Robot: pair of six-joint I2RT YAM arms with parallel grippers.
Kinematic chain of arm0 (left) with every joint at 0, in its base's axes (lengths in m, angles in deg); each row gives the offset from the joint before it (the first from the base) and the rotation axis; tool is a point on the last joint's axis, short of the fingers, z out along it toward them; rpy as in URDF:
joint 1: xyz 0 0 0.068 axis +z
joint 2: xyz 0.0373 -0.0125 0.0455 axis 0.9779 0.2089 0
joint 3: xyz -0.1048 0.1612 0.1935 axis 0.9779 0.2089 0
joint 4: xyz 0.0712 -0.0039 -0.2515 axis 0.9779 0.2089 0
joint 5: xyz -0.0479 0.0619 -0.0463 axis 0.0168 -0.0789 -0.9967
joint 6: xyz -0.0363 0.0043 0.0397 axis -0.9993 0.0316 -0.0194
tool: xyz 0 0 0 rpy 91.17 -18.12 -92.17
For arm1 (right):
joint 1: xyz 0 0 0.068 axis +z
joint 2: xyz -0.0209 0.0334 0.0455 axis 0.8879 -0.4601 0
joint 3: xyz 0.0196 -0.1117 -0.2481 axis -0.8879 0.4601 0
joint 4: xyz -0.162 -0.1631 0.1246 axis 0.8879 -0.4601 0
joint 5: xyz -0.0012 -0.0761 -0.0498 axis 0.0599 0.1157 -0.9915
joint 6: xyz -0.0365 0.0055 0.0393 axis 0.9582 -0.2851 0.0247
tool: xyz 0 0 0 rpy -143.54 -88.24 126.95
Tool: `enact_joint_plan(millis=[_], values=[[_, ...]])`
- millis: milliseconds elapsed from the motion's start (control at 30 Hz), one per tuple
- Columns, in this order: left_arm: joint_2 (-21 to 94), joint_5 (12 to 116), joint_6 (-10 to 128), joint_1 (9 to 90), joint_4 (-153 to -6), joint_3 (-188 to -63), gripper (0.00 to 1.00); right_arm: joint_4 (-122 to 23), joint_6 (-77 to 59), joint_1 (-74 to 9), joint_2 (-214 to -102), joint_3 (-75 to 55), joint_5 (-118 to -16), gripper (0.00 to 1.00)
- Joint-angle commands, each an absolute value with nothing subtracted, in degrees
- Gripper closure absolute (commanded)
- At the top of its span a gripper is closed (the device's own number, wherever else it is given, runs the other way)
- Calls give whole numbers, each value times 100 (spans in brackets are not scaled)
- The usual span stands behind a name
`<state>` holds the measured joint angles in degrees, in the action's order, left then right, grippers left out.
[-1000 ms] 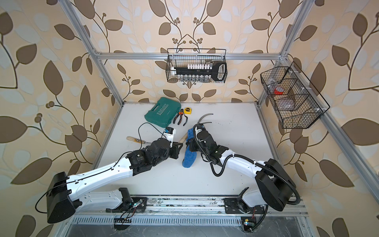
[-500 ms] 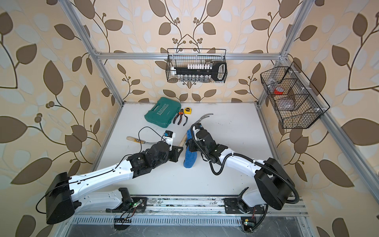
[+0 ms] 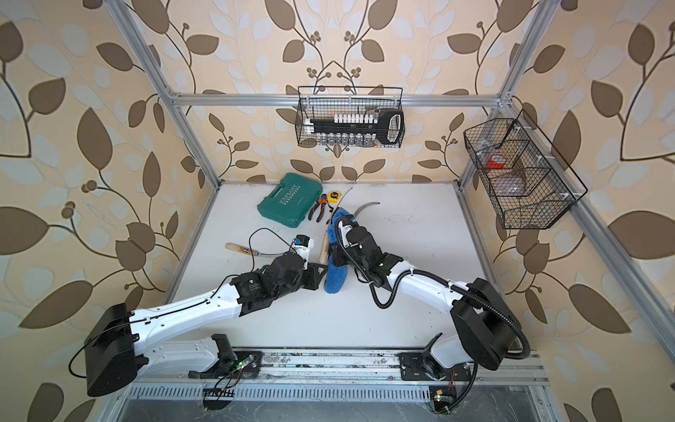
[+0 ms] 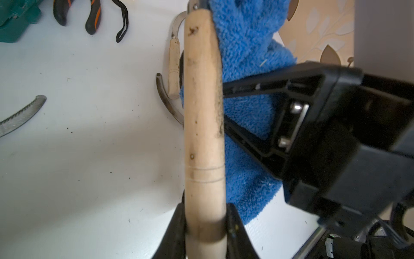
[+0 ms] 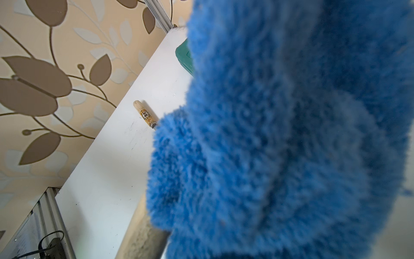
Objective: Wipe small sickles with rags
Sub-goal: Adjust the small sickle, then wipe the small sickle.
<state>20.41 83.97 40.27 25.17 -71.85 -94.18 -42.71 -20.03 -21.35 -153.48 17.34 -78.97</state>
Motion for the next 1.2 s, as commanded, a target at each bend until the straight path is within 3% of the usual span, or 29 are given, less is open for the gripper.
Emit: enact_joint_plan(millis=[0,467,833,1033,1167], values=[[2007,7252,4411,2292,-7838,-9398,100,-3634,-1837,-1998,-15417,1418,-7585,100],[1983,7880,4480,2322,-7807,-9404,100,-3758,-1736,-1915,-15180,1554,-7732,100],[1409,7842,4664,3313,-7472,-9706,100,-4344,-1931,-2042,-14437,2018,-8199,100],[1462,7464,4703,3754,-7472,-9907,100,-4234,-2190,-2285,-14421,2399,-7844,100],[1638,7269,4927,3795,-7806,-9897,100,-3664,-2280,-2276,-14652,2519,-6788,100]])
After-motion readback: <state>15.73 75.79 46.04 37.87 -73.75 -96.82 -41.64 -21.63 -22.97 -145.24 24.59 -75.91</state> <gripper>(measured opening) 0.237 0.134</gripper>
